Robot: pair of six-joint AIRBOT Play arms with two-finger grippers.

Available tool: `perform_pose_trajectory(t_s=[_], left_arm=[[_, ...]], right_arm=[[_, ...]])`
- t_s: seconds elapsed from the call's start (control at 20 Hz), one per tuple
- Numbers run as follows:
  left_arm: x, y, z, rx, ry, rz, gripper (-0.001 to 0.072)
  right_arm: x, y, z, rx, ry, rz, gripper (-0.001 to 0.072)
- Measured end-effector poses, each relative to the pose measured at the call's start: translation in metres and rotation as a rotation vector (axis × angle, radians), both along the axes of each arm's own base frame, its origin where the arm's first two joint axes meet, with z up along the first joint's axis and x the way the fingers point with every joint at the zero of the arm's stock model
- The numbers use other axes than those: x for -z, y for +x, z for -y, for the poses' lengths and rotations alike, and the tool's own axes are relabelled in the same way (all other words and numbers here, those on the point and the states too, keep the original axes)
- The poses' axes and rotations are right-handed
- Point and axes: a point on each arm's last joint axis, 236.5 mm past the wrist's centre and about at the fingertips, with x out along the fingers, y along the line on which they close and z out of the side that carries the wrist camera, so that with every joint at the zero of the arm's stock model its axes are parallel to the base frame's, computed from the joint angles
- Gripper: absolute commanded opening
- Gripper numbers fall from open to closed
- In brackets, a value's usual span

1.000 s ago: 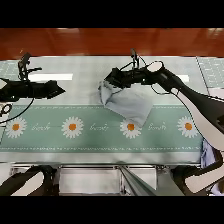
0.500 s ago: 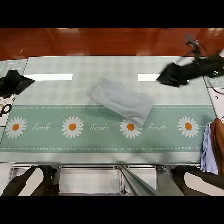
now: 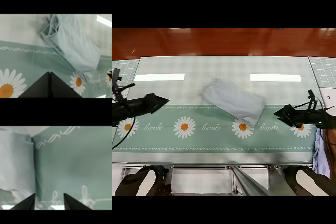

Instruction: Fold the shirts.

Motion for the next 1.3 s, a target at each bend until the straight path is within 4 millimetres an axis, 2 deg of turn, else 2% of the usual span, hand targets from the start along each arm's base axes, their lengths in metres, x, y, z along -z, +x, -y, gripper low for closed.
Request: perform_pose_trajectory(t_s=[0.25, 0.45, 0.5, 0.55, 0.6, 0.65, 0.8, 0.95, 1.05, 1.2, 1.3], left_arm=[[0.015, 0.0, 0.014, 0.022, 0.004, -0.01, 0.002], [0.021, 0.002, 0.016, 0.024, 0.004, -0.023, 0.002], [0.022, 0.002, 0.016, 0.025, 0.004, -0.027, 0.002], [0.023, 0.002, 0.016, 0.024, 0.003, -0.028, 0.002], [0.024, 0.002, 0.016, 0.023, 0.003, -0.03, 0.002], [0.024, 0.003, 0.016, 0.023, 0.003, -0.03, 0.002], [0.025, 0.003, 0.016, 0.023, 0.003, -0.033, 0.002], [0.025, 0.003, 0.016, 0.023, 0.003, -0.033, 0.002], [0.025, 0.003, 0.016, 0.021, 0.004, -0.031, 0.002], [0.025, 0.004, 0.016, 0.019, 0.004, -0.03, 0.002], [0.025, 0.004, 0.015, 0.018, 0.005, -0.029, 0.002]], right_arm=[[0.025, 0.007, -0.043, -0.007, 0.2, -0.051, 0.0416], [0.03, 0.023, -0.081, -0.083, 0.243, -0.056, 0.0416], [0.03, 0.029, -0.09, -0.102, 0.248, -0.052, 0.0391], [0.03, 0.035, -0.098, -0.12, 0.246, -0.047, 0.0291], [0.03, 0.043, -0.105, -0.134, 0.234, -0.033, 0.0095], [0.026, 0.049, -0.114, -0.156, 0.24, -0.023, 0.0031], [0.002, 0.071, -0.142, -0.247, 0.243, 0.055, 0.003], [-0.036, 0.093, -0.165, -0.372, 0.196, 0.141, 0.003], [-0.068, 0.11, -0.172, -0.456, 0.121, 0.198, 0.003], [-0.127, 0.138, -0.164, -0.518, 0.004, 0.291, 0.003], [-0.167, 0.152, -0.144, -0.527, -0.078, 0.337, 0.003]])
